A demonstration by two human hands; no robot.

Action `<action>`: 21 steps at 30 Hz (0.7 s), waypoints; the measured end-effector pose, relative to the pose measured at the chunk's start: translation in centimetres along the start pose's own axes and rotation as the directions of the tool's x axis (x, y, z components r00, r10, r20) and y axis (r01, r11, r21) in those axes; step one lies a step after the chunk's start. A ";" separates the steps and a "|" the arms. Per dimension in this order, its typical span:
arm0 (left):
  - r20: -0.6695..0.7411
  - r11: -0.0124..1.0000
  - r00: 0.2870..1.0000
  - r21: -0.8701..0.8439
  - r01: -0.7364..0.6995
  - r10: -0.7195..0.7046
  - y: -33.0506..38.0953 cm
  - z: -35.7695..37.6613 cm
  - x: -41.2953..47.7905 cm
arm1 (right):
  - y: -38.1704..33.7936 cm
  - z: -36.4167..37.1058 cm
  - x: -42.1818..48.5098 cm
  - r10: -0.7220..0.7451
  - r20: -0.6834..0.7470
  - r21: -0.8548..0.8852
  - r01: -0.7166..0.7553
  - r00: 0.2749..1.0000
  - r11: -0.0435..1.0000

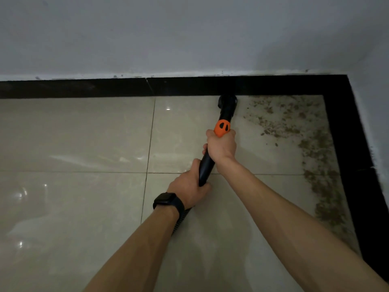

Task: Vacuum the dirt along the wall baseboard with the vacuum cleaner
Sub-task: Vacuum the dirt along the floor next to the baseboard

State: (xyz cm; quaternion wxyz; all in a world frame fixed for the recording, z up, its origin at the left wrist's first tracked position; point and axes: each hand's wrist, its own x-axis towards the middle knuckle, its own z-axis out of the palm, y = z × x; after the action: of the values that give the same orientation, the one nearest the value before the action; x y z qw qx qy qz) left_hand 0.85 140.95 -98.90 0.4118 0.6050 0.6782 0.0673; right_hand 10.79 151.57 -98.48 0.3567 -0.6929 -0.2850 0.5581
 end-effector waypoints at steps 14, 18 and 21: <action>0.147 0.943 0.989 0.324 -0.074 0.027 -0.6 -4.5 -4.1 | 1.4 -0.3 -5.4 0.136 0.012 0.190 -0.136 0.991 0.972; 0.203 0.892 0.977 0.429 -0.143 0.059 0.2 -5.2 -4.9 | 2.2 -1.2 -6.5 0.180 -0.017 0.286 -0.168 0.983 0.943; 0.242 0.862 0.965 0.463 -0.206 0.101 1.2 -4.8 -4.8 | 2.6 -2.7 -6.7 0.189 -0.066 0.337 -0.157 0.980 0.928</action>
State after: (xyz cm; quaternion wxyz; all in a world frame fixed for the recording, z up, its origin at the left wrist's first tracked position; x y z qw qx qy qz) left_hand -1.59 138.97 -92.76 0.3096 0.7446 0.5755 -0.1360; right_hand 11.95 144.24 -96.40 0.4306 -0.6721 -0.1075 0.5927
